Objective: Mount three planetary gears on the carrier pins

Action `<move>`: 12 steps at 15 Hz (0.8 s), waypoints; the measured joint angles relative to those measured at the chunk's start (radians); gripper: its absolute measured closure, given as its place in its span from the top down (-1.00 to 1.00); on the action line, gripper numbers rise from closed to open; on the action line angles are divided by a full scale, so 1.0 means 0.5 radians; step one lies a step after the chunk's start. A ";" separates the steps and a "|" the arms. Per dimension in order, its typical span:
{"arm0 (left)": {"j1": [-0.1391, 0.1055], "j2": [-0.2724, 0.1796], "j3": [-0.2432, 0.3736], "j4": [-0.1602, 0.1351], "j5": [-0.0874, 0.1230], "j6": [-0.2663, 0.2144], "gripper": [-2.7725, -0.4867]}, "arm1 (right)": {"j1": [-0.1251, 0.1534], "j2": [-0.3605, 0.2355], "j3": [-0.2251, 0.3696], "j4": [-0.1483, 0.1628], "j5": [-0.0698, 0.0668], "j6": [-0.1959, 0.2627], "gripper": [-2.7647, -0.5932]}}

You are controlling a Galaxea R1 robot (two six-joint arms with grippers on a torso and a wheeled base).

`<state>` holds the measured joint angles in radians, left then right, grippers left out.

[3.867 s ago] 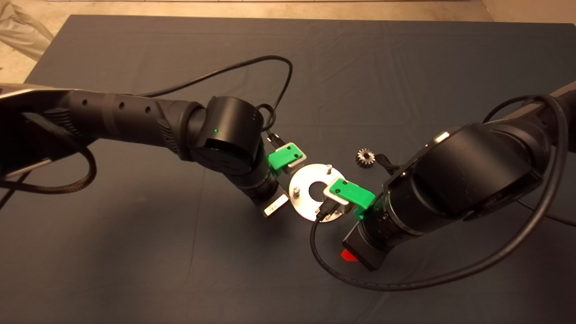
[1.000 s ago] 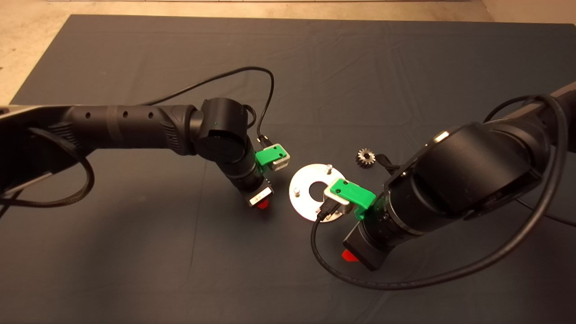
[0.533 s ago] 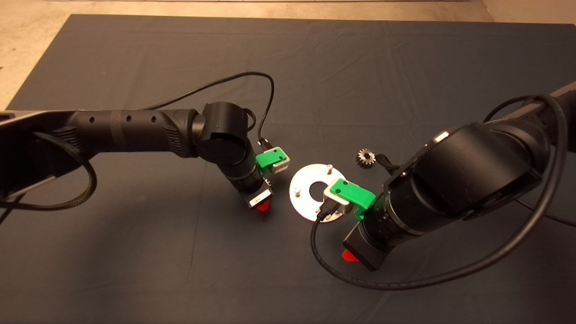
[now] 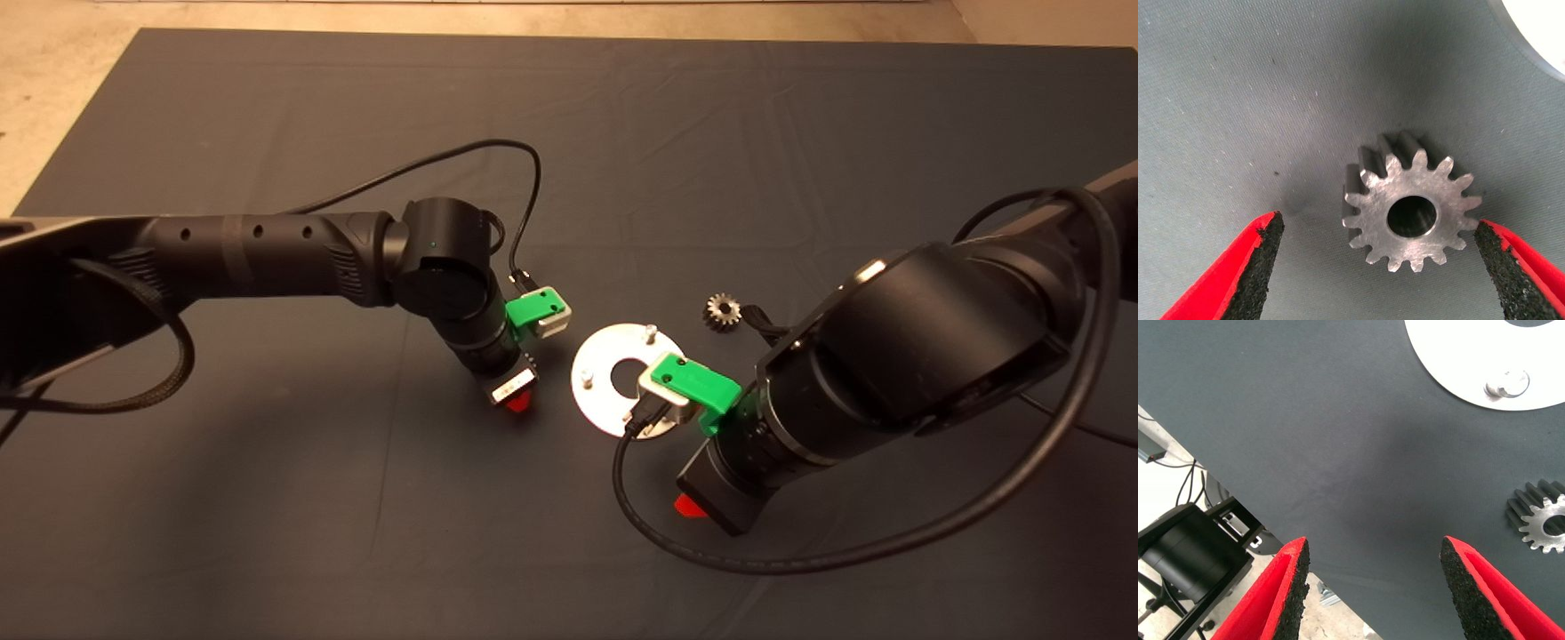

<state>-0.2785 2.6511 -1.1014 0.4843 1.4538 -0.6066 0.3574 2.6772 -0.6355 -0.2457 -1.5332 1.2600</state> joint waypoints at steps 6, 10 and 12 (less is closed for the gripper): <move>-0.016 0.007 -0.007 -0.003 0.009 0.000 0.36 | 0.000 0.004 0.000 0.000 0.000 0.000 -0.22; -0.086 0.012 -0.007 -0.004 0.008 0.003 0.36 | 0.000 0.004 -0.001 0.000 -0.001 0.000 -0.22; -0.086 0.013 -0.009 -0.004 0.006 0.004 0.36 | 0.000 0.003 -0.001 0.000 -0.001 0.000 -0.22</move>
<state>-0.3217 2.6574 -1.1060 0.4823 1.4570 -0.6048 0.3574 2.6787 -0.6360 -0.2457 -1.5336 1.2600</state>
